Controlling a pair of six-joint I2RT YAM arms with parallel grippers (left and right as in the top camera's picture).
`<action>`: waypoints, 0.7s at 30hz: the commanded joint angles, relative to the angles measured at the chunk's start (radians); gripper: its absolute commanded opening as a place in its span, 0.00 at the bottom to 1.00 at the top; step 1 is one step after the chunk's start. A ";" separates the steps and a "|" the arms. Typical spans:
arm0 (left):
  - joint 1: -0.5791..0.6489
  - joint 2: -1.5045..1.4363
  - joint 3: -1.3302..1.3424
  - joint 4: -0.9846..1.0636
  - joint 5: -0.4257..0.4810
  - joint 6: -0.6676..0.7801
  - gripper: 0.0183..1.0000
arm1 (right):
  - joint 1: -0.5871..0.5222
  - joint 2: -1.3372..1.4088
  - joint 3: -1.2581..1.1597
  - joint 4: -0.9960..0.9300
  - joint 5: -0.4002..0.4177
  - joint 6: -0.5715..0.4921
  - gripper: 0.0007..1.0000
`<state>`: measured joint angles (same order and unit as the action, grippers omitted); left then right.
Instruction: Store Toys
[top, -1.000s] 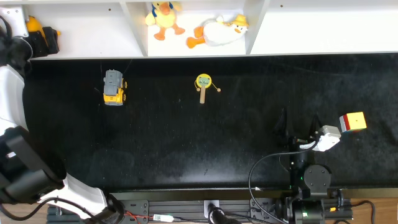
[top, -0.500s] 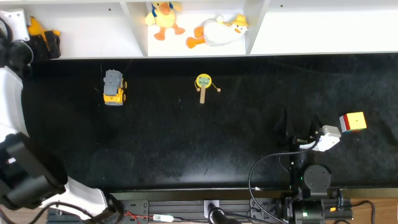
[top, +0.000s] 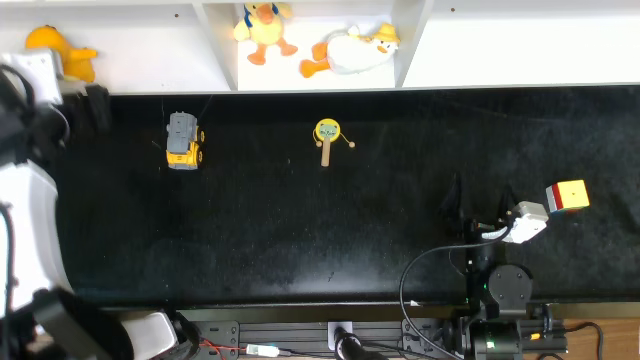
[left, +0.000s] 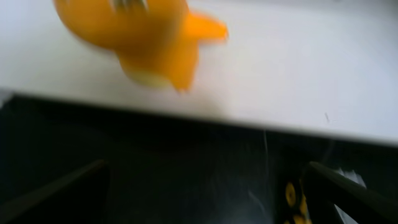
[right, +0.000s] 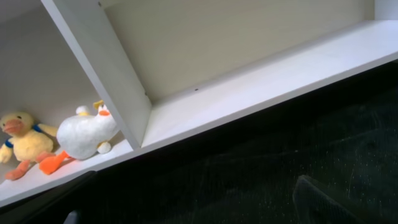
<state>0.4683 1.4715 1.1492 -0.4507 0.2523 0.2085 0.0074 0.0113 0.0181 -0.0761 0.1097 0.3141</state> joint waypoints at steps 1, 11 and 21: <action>-0.037 -0.154 -0.156 0.006 0.019 -0.003 1.00 | 0.005 -0.006 -0.013 0.006 0.006 0.003 1.00; -0.169 -0.430 -0.473 0.048 0.026 -0.061 1.00 | 0.005 -0.006 -0.013 0.006 0.006 0.004 0.99; -0.291 -0.413 -0.559 0.159 0.015 -0.128 1.00 | 0.005 -0.006 -0.013 0.006 0.006 0.004 1.00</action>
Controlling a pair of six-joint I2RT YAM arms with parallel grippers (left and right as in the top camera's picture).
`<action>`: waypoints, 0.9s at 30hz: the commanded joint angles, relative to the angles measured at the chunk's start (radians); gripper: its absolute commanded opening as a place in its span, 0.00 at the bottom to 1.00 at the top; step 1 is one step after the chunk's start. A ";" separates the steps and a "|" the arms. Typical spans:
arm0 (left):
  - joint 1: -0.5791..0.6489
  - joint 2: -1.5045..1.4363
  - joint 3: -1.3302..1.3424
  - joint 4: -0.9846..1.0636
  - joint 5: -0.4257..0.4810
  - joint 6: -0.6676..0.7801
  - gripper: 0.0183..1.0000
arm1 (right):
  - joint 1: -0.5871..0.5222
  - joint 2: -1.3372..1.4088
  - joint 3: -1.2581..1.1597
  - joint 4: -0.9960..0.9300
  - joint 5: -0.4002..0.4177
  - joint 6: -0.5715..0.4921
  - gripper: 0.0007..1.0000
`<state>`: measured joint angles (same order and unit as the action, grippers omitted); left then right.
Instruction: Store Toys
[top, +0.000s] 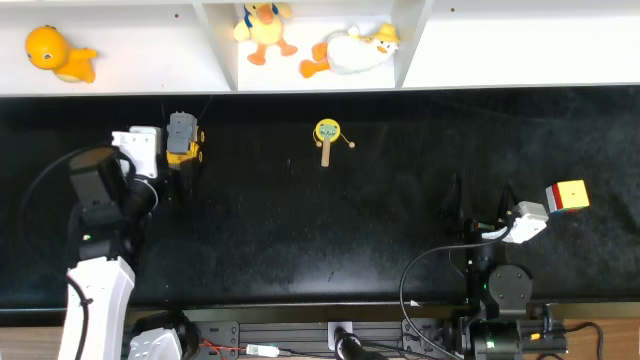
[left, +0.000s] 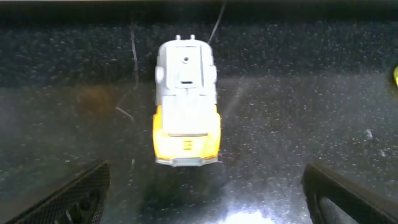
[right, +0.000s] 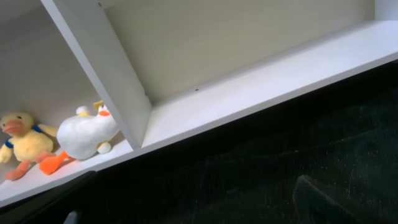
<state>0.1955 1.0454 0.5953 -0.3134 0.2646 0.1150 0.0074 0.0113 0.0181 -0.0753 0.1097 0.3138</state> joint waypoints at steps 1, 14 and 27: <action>-0.023 0.026 -0.005 0.031 0.003 -0.035 1.00 | 0.005 -0.006 -0.013 0.005 0.006 0.004 1.00; -0.065 0.232 -0.005 0.249 -0.045 -0.034 1.00 | 0.005 -0.006 -0.013 0.005 0.006 0.004 1.00; -0.065 0.413 0.055 0.333 -0.076 -0.034 1.00 | 0.005 -0.006 -0.013 0.005 0.006 0.004 0.99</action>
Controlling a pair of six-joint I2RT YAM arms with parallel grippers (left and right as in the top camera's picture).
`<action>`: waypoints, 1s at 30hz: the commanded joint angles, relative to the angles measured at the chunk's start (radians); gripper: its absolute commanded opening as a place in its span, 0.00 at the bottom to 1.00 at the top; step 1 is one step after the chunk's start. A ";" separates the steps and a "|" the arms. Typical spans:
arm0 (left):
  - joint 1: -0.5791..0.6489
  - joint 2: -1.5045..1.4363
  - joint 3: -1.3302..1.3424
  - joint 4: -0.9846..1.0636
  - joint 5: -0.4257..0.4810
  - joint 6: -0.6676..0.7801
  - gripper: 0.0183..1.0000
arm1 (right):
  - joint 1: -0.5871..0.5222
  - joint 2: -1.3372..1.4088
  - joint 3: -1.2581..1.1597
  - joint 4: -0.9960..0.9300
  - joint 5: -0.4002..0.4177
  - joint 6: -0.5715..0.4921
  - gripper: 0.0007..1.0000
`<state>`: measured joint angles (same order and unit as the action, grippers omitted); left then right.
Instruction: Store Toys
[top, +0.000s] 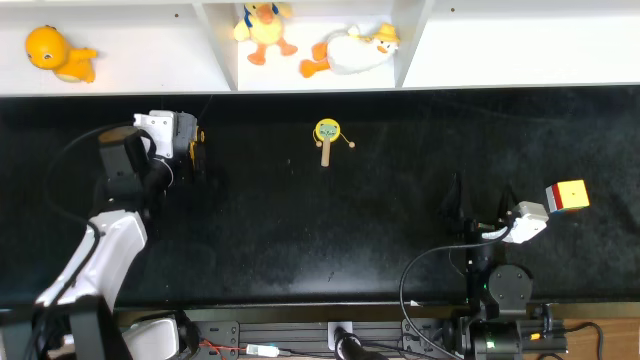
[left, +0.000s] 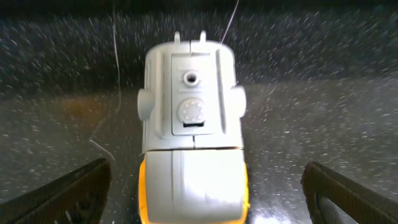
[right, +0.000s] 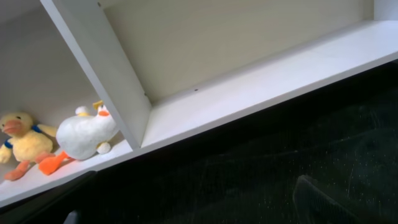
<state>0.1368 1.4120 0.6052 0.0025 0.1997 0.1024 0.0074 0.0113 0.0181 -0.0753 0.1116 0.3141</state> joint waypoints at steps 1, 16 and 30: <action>-0.006 0.057 0.050 0.021 -0.011 -0.021 1.00 | 0.005 -0.006 -0.013 0.005 0.005 0.003 1.00; -0.006 0.077 0.060 0.023 -0.018 -0.022 0.60 | 0.005 -0.006 -0.013 0.005 0.005 0.003 0.99; -0.006 -0.016 0.060 -0.037 -0.019 -0.022 0.42 | 0.005 -0.006 -0.013 0.005 0.005 0.003 1.00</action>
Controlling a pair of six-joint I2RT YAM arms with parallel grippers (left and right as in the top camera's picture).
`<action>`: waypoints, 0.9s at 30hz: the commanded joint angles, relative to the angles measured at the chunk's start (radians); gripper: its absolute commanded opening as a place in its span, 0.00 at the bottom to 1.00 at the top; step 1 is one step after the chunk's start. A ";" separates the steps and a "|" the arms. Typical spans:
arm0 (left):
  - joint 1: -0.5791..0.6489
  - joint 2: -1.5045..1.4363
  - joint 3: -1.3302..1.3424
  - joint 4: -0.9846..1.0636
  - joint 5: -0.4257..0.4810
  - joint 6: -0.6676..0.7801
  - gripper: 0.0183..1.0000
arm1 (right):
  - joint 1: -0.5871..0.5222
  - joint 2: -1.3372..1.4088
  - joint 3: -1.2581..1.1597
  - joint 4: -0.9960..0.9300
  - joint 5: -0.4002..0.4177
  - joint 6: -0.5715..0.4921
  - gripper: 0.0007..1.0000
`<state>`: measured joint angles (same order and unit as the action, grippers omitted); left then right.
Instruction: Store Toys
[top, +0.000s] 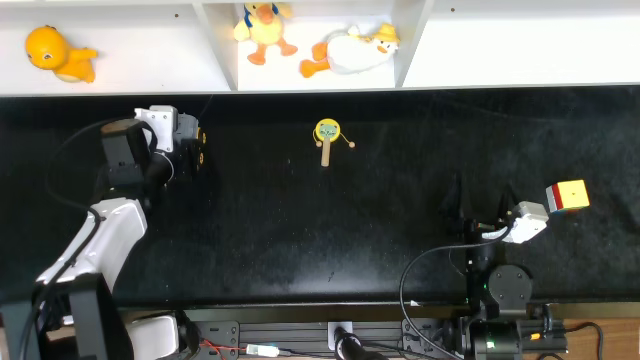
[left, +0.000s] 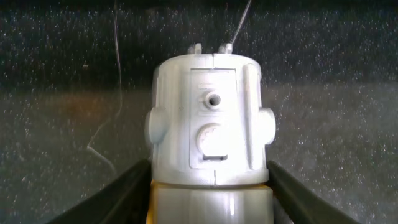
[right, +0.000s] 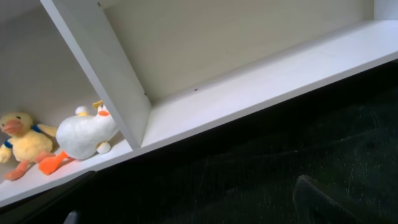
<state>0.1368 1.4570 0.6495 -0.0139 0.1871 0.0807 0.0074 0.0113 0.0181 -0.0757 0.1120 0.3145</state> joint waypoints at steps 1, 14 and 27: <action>-0.006 -0.078 0.016 -0.032 -0.006 0.000 0.40 | 0.005 -0.006 -0.013 0.006 0.004 0.003 1.00; -0.006 -0.316 0.019 -0.152 -0.008 0.000 0.36 | 0.005 -0.006 -0.013 0.006 0.004 0.003 1.00; -0.006 -0.178 0.263 -0.236 -0.005 0.000 0.34 | 0.005 -0.006 -0.013 0.006 0.004 0.003 1.00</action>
<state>0.1368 1.2316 0.8375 -0.2481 0.1818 0.0803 0.0074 0.0113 0.0181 -0.0757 0.1116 0.3141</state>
